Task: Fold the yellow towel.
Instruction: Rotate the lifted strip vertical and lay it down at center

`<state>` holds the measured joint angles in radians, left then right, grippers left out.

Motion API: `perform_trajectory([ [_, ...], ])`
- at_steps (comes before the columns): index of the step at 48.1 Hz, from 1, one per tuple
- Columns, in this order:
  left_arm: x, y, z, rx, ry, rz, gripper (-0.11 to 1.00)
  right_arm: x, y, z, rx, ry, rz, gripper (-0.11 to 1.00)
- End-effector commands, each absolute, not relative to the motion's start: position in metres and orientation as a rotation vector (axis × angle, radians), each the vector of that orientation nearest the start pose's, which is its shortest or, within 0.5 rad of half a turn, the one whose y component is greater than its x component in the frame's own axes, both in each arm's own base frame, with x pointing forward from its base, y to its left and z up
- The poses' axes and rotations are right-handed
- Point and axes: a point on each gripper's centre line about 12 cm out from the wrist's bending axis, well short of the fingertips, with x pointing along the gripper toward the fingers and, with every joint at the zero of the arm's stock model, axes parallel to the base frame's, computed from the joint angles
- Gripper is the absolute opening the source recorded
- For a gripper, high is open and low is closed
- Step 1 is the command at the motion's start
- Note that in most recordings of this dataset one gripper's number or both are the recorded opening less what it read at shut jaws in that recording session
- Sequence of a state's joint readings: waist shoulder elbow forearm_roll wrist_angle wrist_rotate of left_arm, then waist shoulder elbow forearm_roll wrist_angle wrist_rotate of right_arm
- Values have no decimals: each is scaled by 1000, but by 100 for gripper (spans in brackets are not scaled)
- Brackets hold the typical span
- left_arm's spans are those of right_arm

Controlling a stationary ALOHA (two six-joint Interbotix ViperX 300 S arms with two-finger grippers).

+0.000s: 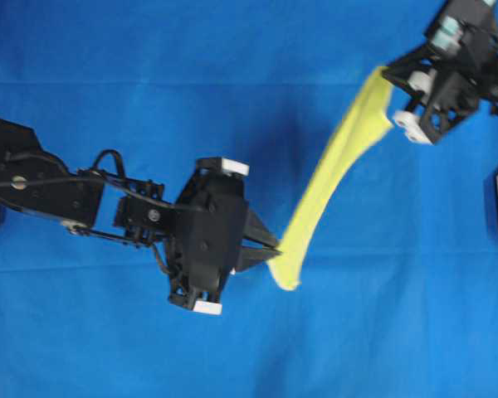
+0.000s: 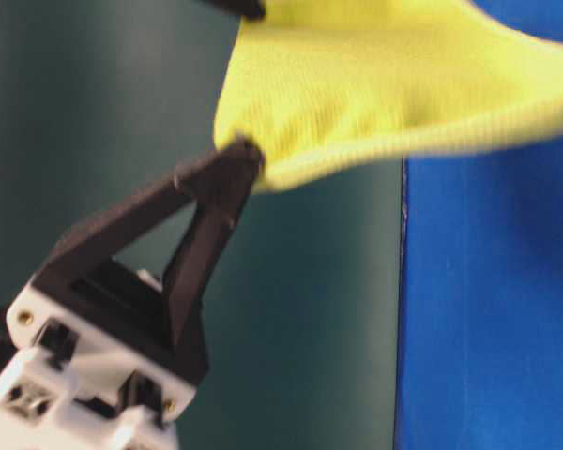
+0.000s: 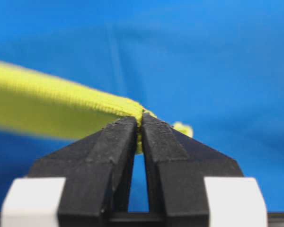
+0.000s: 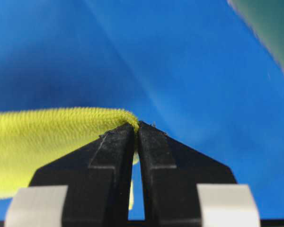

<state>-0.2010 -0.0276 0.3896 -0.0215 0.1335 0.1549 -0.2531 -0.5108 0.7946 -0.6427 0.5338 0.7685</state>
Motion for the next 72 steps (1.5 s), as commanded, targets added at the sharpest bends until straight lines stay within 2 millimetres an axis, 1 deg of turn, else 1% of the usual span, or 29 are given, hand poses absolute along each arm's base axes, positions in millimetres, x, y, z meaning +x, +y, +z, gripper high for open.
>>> perform_trajectory([
  [1,433,-106,284,225,385,-274,3,272,-119,270,152,626,-619,4],
  [6,442,-114,281,260,344,-290,3,288,-130,273,137,595,-605,4],
  [10,449,-118,275,265,340,-295,3,301,-135,274,131,574,-589,4],
  [15,456,-120,267,266,346,-295,3,314,-138,275,131,559,-571,4],
  [19,459,-121,263,266,350,-296,3,320,-140,274,131,558,-567,4],
  [23,460,-121,261,267,354,-296,3,320,-141,274,133,554,-567,4],
  [28,462,-122,260,267,347,-295,3,313,-139,275,135,549,-570,4],
  [35,474,-123,257,264,320,-289,3,289,-139,275,148,548,-607,4],
  [44,513,-129,248,259,286,-277,3,247,-133,276,164,576,-687,4],
  [49,535,-135,240,259,286,-278,3,228,-128,268,180,605,-718,4],
  [54,546,-136,235,259,308,-277,3,225,-126,255,183,637,-714,4],
  [57,547,-134,230,261,334,-277,3,228,-126,247,183,658,-703,4],
  [59,546,-133,228,261,347,-277,3,232,-127,241,185,671,-692,4],
  [63,540,-131,217,258,380,-277,3,245,-128,232,186,681,-660,4],
  [67,530,-128,207,248,415,-277,3,262,-130,225,184,674,-614,4],
  [72,509,-127,194,233,452,-281,3,293,-134,216,187,657,-548,4],
])
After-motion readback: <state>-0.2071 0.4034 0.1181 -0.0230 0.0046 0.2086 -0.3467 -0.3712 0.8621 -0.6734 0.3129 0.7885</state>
